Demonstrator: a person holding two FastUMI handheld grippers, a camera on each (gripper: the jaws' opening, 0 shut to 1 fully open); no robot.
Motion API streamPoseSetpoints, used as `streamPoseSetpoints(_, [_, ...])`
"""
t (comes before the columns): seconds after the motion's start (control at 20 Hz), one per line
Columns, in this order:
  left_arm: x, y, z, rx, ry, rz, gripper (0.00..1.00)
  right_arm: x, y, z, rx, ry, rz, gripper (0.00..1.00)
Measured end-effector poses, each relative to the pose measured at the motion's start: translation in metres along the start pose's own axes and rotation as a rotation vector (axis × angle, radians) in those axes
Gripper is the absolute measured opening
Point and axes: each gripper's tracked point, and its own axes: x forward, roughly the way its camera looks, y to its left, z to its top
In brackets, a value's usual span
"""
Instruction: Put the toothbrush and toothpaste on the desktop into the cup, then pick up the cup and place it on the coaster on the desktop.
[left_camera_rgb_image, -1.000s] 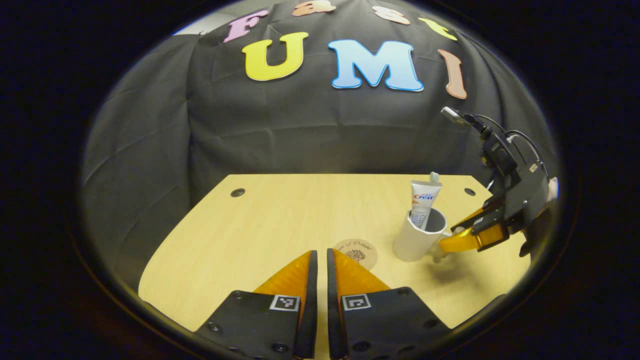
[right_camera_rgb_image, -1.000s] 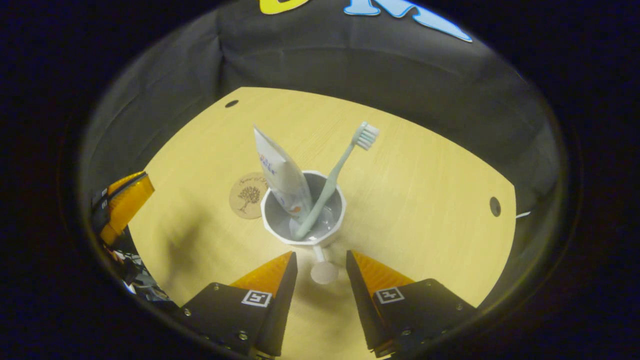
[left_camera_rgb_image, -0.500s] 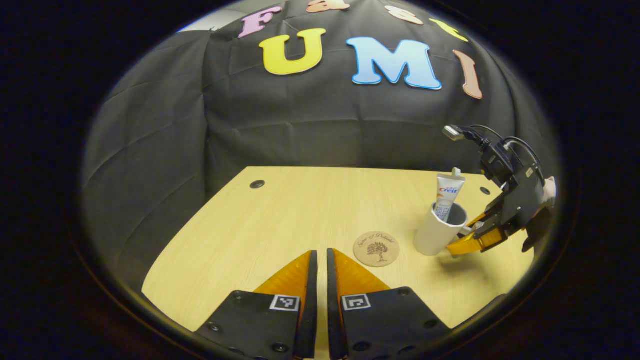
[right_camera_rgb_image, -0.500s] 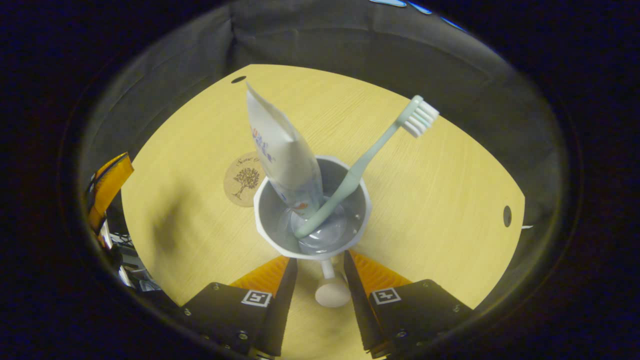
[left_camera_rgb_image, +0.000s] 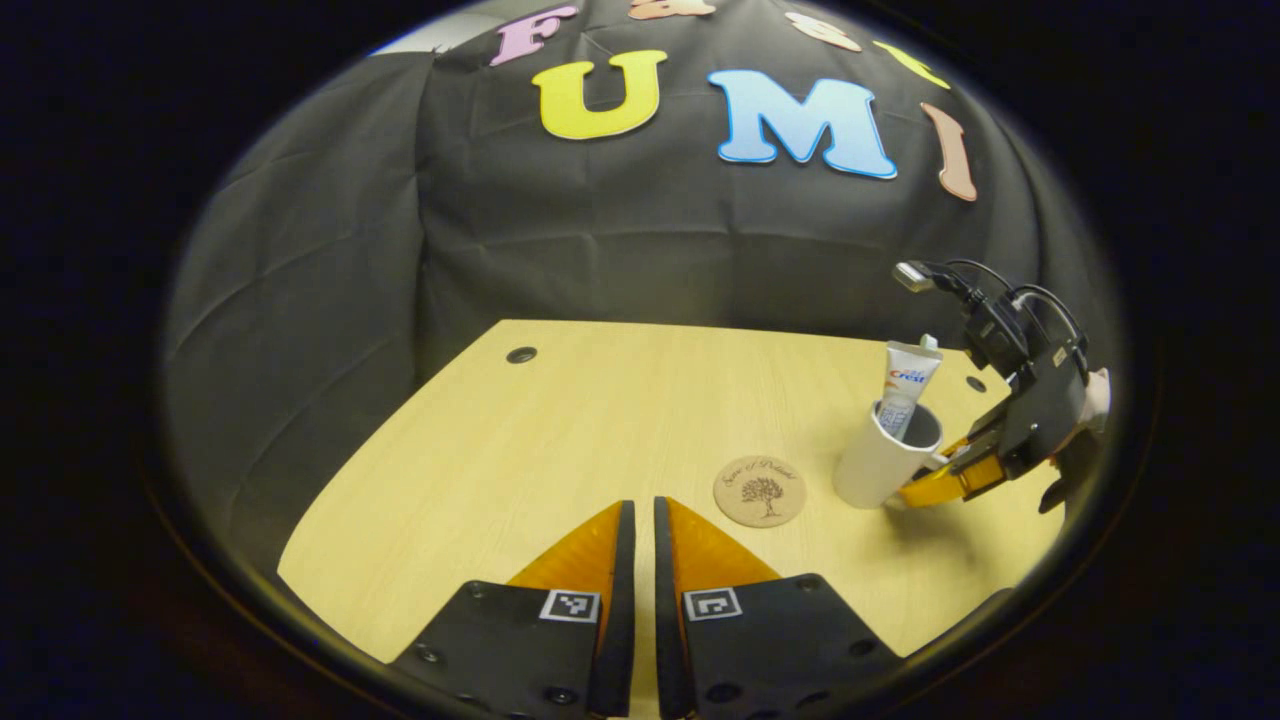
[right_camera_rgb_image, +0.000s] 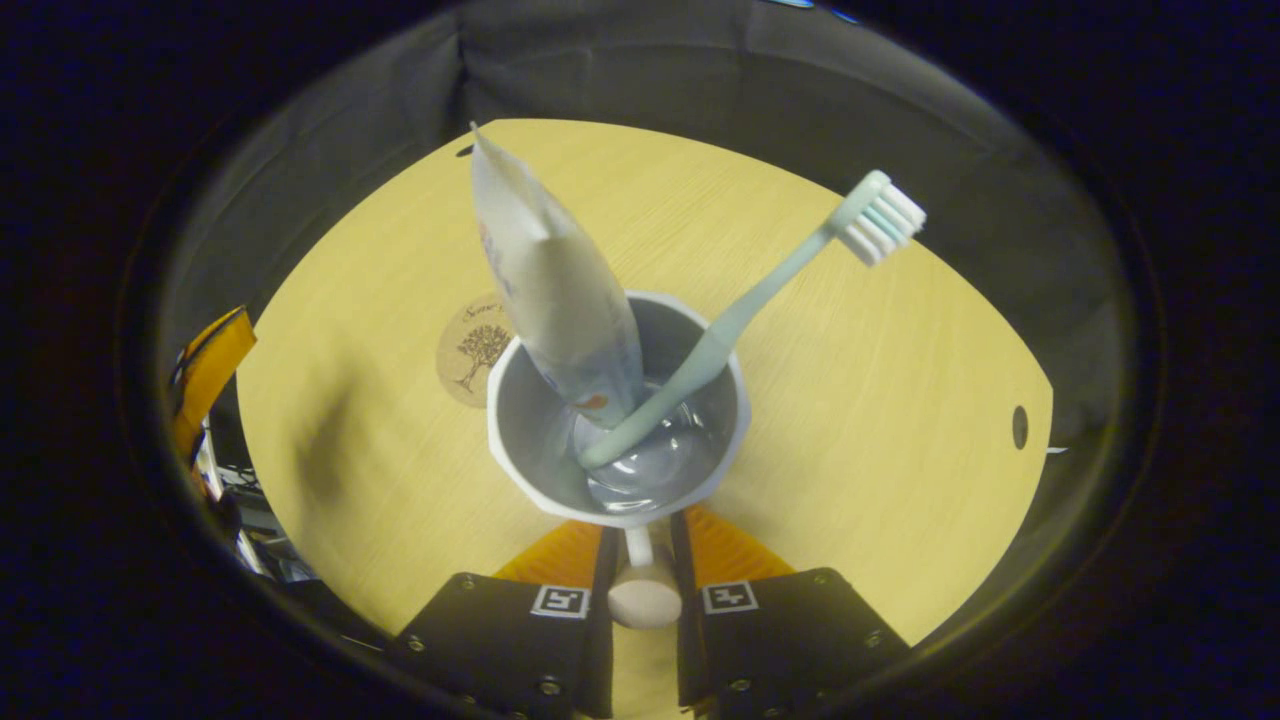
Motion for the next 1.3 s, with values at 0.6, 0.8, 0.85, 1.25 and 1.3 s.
streamPoseSetpoints(0.6, [0.002, 0.007, -0.005, -0.008, -0.007, 0.001, 0.17, -0.006, 0.008, 0.004, 0.039, -0.026, 0.009, 0.26])
streamPoseSetpoints(0.8, [-0.004, 0.013, -0.004, -0.014, -0.006, 0.006, 0.17, -0.011, 0.021, 0.014, 0.047, -0.044, 0.026, 0.26])
streamPoseSetpoints(0.85, [-0.005, 0.015, -0.003, -0.014, -0.007, 0.007, 0.17, -0.009, 0.025, 0.017, 0.045, -0.048, 0.027, 0.26])
streamPoseSetpoints(1.25, [-0.017, 0.046, -0.01, -0.037, -0.002, 0.036, 0.17, -0.005, 0.057, 0.041, 0.029, -0.079, 0.046, 0.26])
streamPoseSetpoints(1.3, [-0.017, 0.05, -0.01, -0.039, -0.002, 0.04, 0.17, -0.004, 0.06, 0.044, 0.022, -0.081, 0.047, 0.26])
